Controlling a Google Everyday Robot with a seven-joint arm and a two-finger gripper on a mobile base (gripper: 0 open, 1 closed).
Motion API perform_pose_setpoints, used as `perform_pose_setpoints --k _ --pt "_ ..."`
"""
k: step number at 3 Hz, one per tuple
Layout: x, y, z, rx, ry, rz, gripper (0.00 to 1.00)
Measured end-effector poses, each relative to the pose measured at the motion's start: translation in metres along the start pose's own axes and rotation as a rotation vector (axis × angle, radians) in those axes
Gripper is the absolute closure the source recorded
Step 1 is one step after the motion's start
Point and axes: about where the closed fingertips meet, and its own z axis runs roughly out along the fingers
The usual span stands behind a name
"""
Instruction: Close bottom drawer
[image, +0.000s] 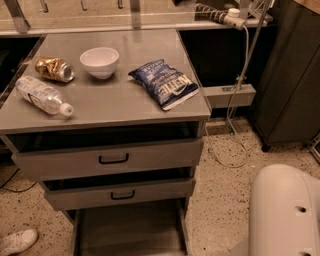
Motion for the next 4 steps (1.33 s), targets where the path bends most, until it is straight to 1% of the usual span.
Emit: perform_pose_setpoints --k 1,2,3,4 --pt "0.0 0.0 0.0 0.0 0.0 0.0 1.0" --pt "-0.005 -0.012 0.015 0.005 -0.052 0.038 1.0" --pt "-0.021 -0.03 0.019 0.044 -0.102 0.047 1.0" --pt "-0.04 -0.045 0.023 0.078 -0.131 0.032 1.0"
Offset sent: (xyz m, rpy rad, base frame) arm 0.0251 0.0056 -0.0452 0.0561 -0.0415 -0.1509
